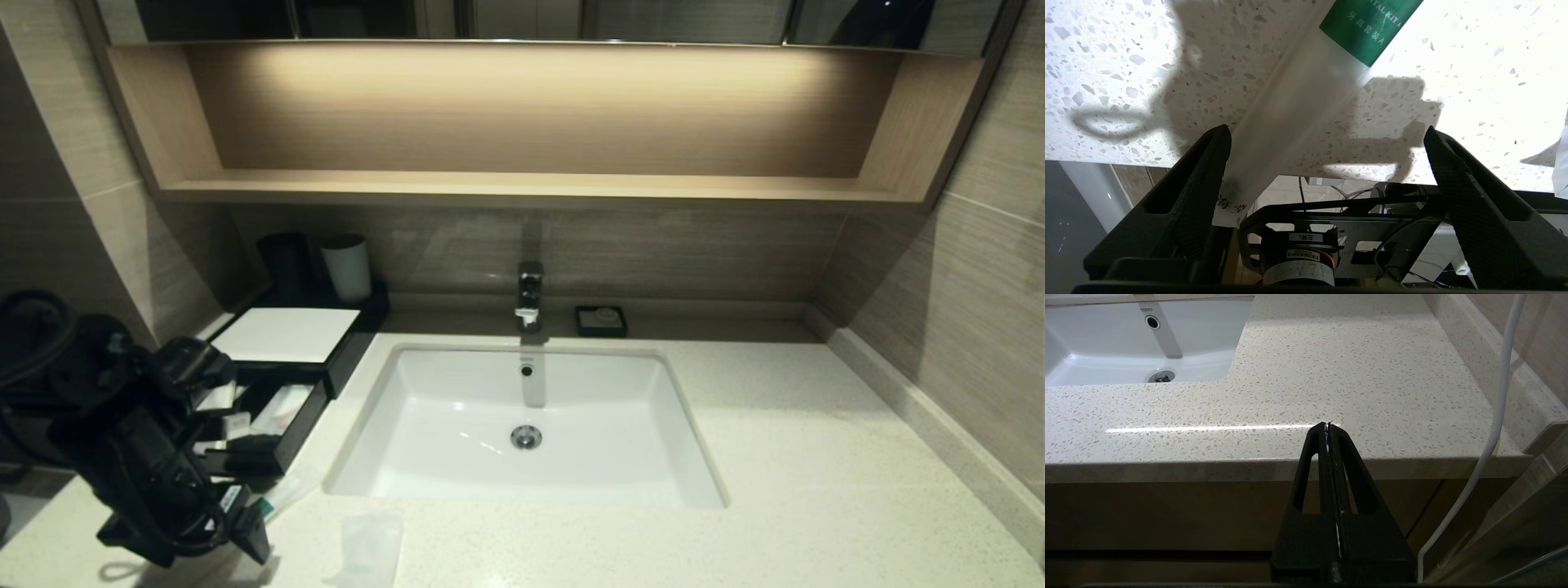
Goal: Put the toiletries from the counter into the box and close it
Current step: Pick up the bathroom toiletry
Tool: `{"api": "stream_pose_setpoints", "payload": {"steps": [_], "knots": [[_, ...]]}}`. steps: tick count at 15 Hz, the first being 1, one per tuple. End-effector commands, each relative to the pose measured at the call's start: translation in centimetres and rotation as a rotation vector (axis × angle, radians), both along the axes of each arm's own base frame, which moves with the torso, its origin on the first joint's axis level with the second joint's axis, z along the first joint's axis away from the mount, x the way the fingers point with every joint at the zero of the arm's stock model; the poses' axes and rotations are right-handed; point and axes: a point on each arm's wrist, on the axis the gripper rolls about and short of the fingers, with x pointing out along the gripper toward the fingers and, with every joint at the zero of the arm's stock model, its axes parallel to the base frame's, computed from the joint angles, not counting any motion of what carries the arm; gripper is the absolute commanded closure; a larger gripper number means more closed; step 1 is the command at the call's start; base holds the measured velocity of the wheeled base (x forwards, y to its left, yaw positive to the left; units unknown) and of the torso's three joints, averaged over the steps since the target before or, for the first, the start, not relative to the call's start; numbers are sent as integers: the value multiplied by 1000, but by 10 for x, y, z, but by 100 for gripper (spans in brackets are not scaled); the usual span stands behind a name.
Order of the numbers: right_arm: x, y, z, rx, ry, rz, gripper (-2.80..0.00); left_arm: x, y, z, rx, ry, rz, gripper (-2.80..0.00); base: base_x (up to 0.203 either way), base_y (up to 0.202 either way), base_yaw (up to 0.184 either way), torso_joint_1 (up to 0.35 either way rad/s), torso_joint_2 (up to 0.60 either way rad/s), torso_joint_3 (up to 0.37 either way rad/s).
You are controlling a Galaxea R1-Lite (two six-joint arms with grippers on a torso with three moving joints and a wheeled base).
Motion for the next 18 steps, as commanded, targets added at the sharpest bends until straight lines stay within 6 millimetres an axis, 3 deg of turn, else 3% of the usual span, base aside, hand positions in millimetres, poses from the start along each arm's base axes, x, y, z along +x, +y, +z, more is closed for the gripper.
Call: {"api": "stream_pose_setpoints", "payload": {"steps": [1,8,9,18], "knots": [[0,0,0,0,1,1,0,0,4,-2,0,8,2,-280,0,0,0,0,0,0],[0,0,0,0,1,0,0,-1,13,-4,0,11,-5,-280,0,0,0,0,0,0],[0,0,0,0,1,-2,0,-1,13,-5,-2,15,-14,0,0,0,0,0,0,0],[0,0,0,0,1,0,0,0,13,-3,-30,-5,-32,0,0,0,0,0,0,0]]}}
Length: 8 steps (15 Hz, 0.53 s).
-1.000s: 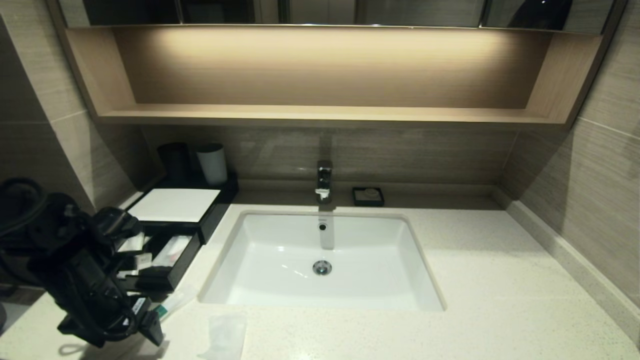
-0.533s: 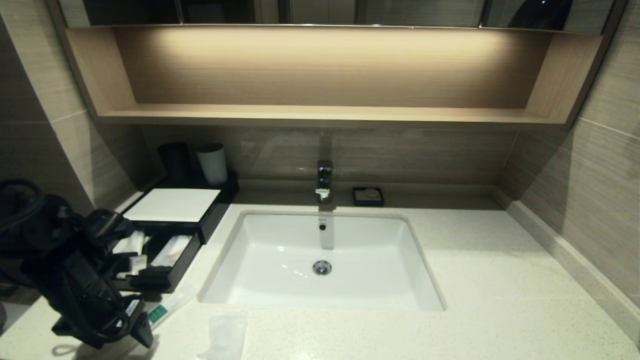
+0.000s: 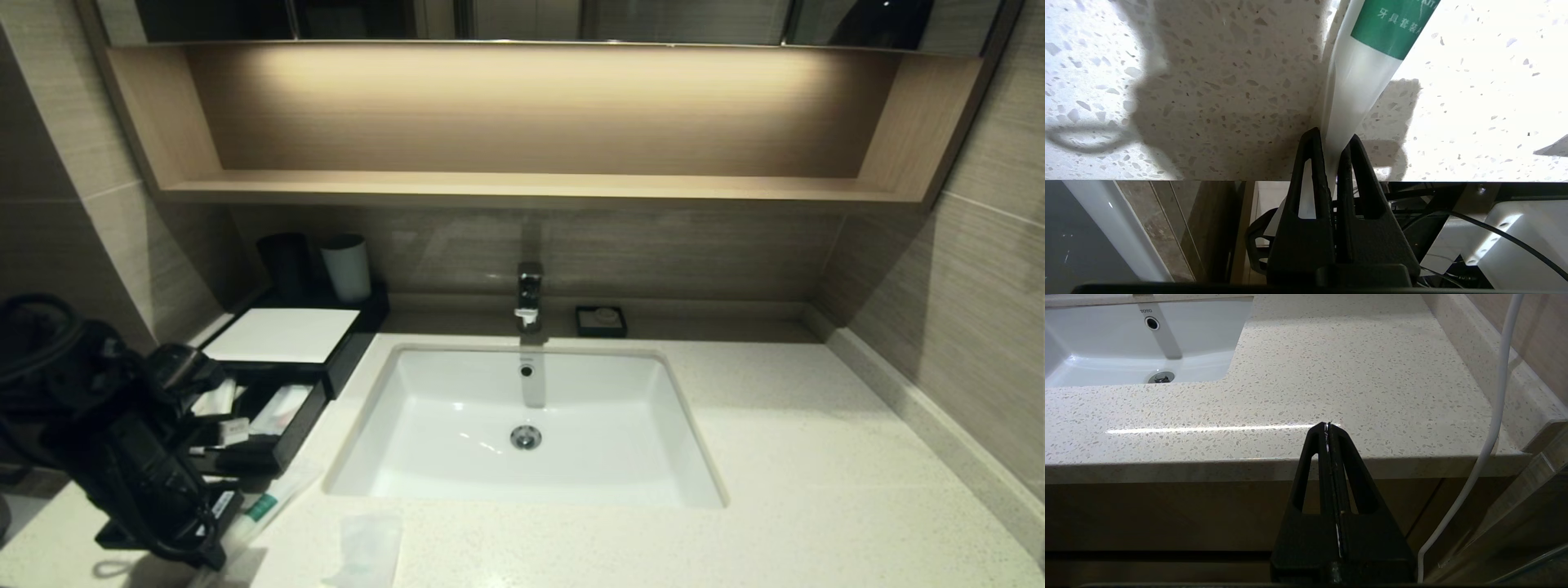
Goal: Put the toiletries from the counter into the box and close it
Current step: Pick up the bathroom toiletry
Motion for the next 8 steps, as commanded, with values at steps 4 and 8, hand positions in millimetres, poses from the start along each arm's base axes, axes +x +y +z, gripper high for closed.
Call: {"api": "stream_pose_setpoints", "payload": {"steps": [4,8], "knots": [[0,0,0,0,1,0,0,-14,-6,29,-85,-140,-103,0,0,0,0,0,0,0],[0,0,0,0,1,0,0,-26,-17,52,-105,-229,-157,0,0,0,0,0,0,0]]}}
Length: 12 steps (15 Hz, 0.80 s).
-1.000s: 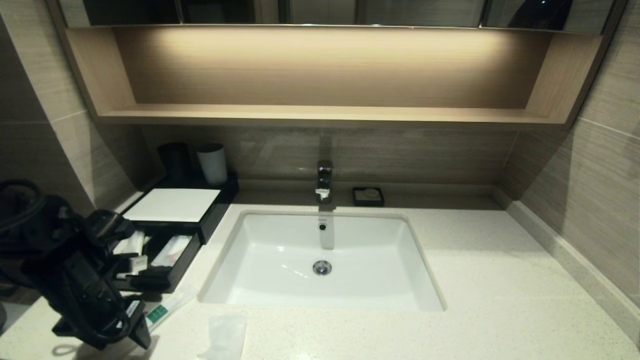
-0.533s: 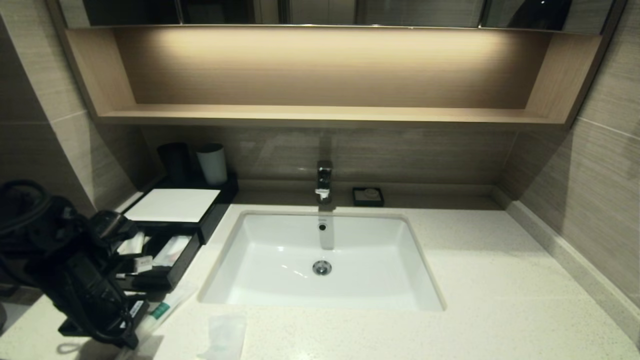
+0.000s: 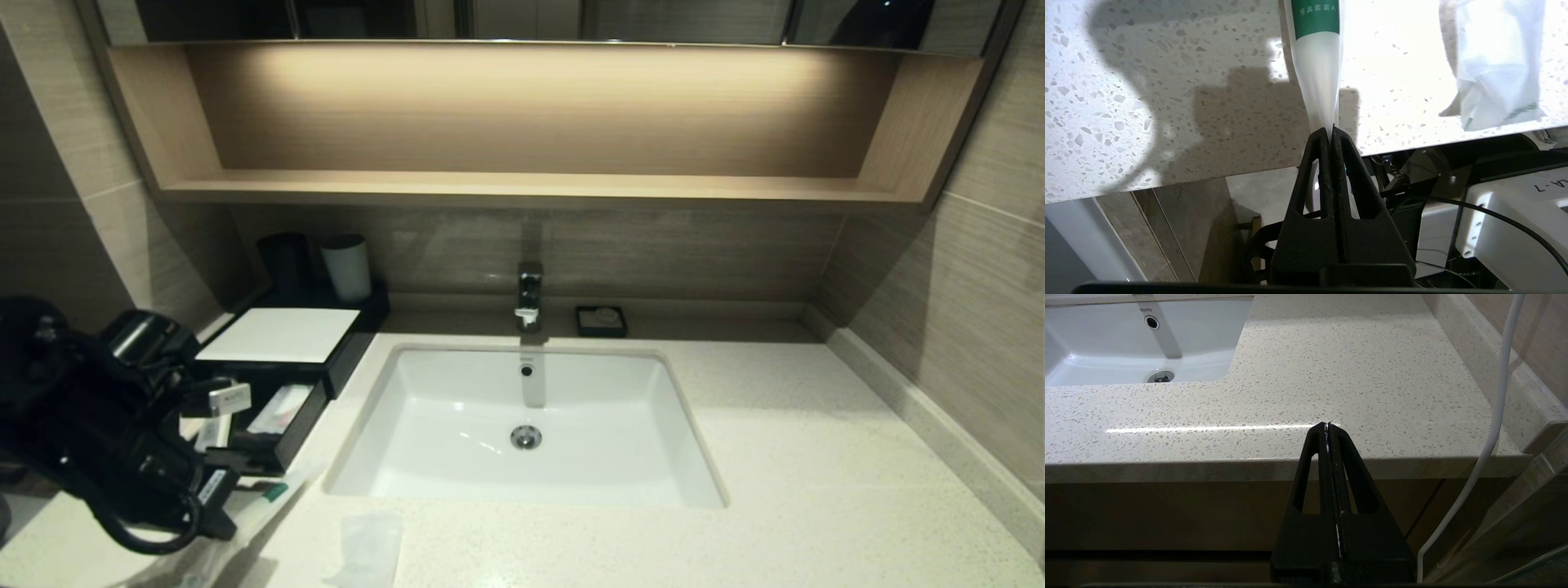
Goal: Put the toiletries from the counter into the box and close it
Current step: Pick up the bathroom toiletry
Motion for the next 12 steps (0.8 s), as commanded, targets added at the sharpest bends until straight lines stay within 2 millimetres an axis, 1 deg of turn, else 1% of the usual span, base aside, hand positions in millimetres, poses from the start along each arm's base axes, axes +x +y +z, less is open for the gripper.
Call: {"api": "stream_pose_setpoints", "payload": {"steps": [1,5,10,12], "knots": [[0,0,0,0,1,1,0,-10,-5,15,-6,-63,-23,0,0,0,0,0,0,0],[0,0,0,0,1,0,0,-14,-11,27,-19,-100,-40,0,0,0,0,0,0,0],[0,0,0,0,1,0,0,-17,-13,53,-52,-136,-36,0,0,0,0,0,0,0],[0,0,0,0,1,0,0,-17,-12,60,-57,-158,-12,0,0,0,0,0,0,0]]}}
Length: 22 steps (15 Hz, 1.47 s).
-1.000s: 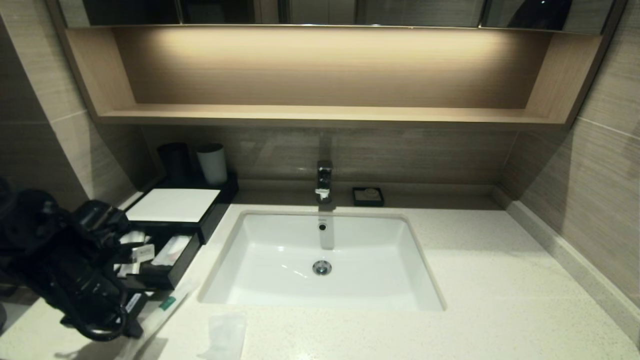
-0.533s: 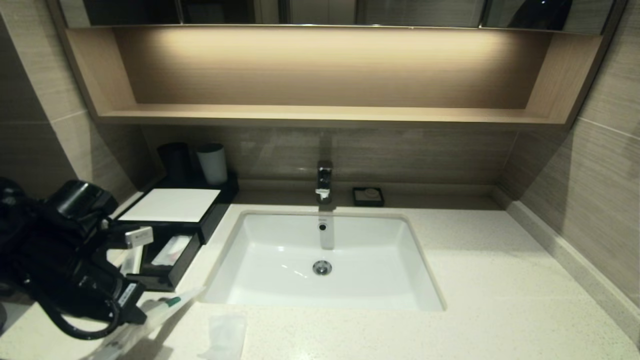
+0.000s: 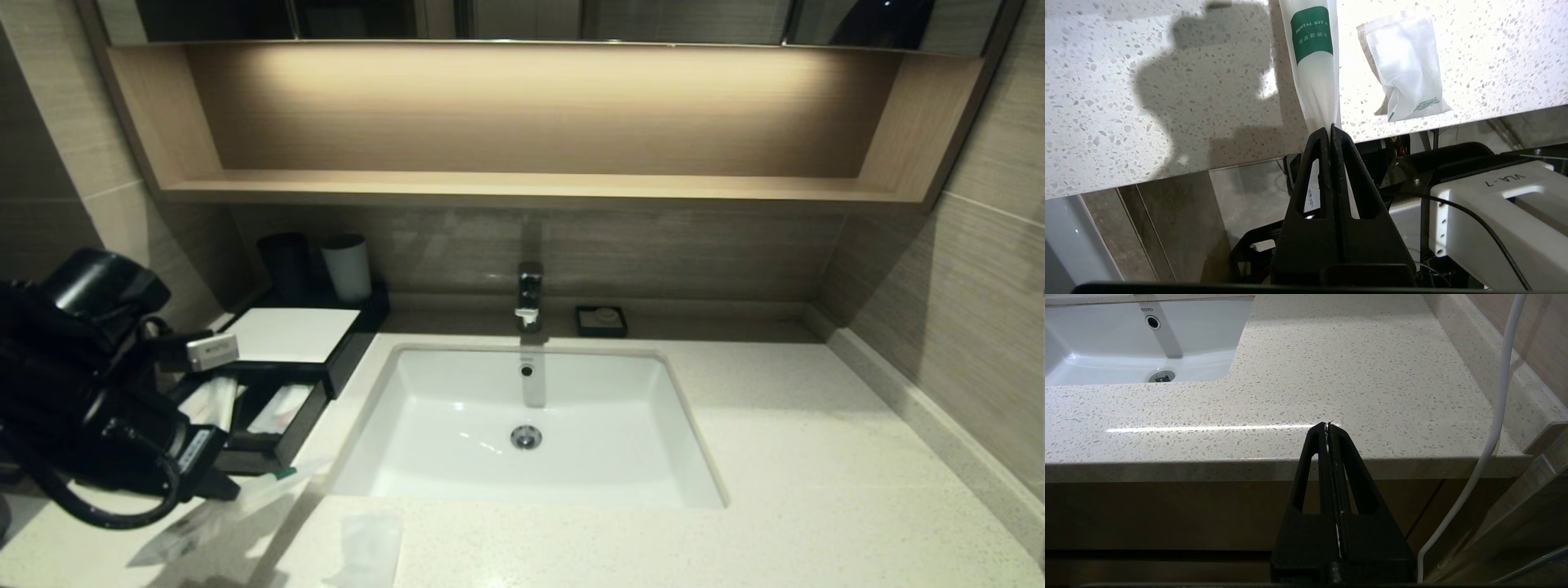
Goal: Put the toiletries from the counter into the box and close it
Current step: Pick up the bathroom toiletry, then place the bathroom toiletry into the drawer
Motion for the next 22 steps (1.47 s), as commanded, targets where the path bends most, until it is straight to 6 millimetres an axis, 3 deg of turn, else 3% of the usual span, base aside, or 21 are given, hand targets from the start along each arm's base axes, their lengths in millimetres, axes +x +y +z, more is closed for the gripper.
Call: {"api": "stream_pose_setpoints", "payload": {"steps": [1,7,13,17,22], "knots": [[0,0,0,0,1,0,0,1,0,10,-3,-33,27,0,0,0,0,0,0,0],[0,0,0,0,1,0,0,9,19,21,30,-90,134,0,0,0,0,0,0,0],[0,0,0,0,1,0,0,30,54,23,105,-138,316,0,0,0,0,0,0,0],[0,0,0,0,1,0,0,46,65,27,107,-176,350,0,0,0,0,0,0,0],[0,0,0,0,1,0,0,72,79,16,114,-196,381,0,0,0,0,0,0,0]]}}
